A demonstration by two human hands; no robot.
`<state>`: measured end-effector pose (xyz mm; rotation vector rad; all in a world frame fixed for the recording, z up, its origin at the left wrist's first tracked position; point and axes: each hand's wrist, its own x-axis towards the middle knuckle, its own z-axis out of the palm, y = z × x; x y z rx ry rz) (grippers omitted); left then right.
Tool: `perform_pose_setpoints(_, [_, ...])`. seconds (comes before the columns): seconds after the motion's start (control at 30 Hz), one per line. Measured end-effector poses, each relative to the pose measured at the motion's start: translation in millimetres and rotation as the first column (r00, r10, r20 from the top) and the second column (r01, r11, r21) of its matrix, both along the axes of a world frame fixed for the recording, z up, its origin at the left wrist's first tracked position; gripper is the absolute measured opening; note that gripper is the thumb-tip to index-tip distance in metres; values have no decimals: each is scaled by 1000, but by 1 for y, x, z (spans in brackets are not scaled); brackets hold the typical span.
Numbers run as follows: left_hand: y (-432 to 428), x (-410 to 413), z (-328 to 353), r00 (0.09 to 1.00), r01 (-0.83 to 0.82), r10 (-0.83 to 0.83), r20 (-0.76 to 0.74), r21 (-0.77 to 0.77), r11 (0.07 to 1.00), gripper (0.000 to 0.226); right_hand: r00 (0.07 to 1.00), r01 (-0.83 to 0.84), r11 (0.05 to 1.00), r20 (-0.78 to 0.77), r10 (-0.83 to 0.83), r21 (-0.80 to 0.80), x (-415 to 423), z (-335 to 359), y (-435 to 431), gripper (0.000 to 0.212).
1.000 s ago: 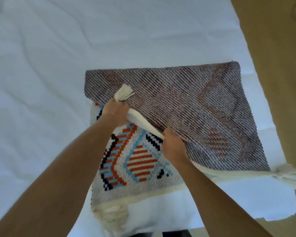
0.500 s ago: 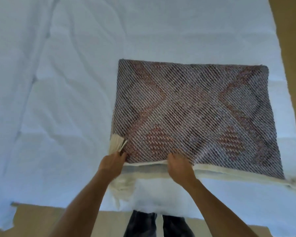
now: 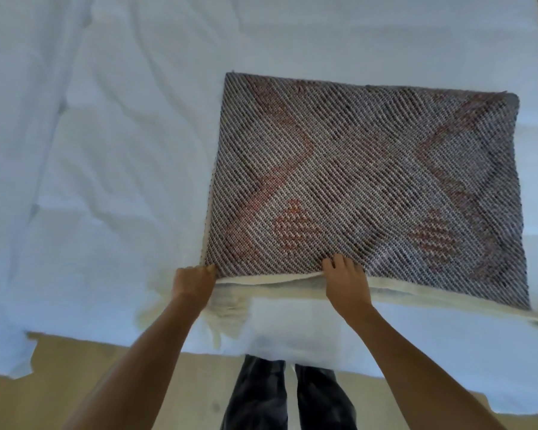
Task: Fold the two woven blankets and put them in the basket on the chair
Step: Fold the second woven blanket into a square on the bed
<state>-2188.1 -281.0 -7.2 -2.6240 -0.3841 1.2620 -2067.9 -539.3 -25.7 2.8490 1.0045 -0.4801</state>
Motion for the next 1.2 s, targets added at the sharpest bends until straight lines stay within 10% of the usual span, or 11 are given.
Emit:
perform_pose_setpoints(0.3, [-23,-22,-16,810,-548,574,121,-190,814,58,999,-15,999,47,12,50,-11,-10,-9,38])
perform_pose_setpoints(0.5, [-28,-45,-10,958,-243,232,171,46,969,69,997,-30,999,66,28,39,-16,-10,-11,40])
perform_pose_setpoints(0.83, [-34,-19,-26,873,32,39,487,-137,990,68,988,-6,999,153,11,-33,-11,-12,-24,47])
perform_pose_setpoints(1.0, [-18,-24,-26,891,73,-16,454,-108,991,58,991,-79,983,116,61,164,-10,-14,-24,21])
perform_pose_setpoints(1.2, [-48,-2,-14,915,77,-15,403,-137,988,54,999,-39,996,41,36,78,-20,-6,-52,43])
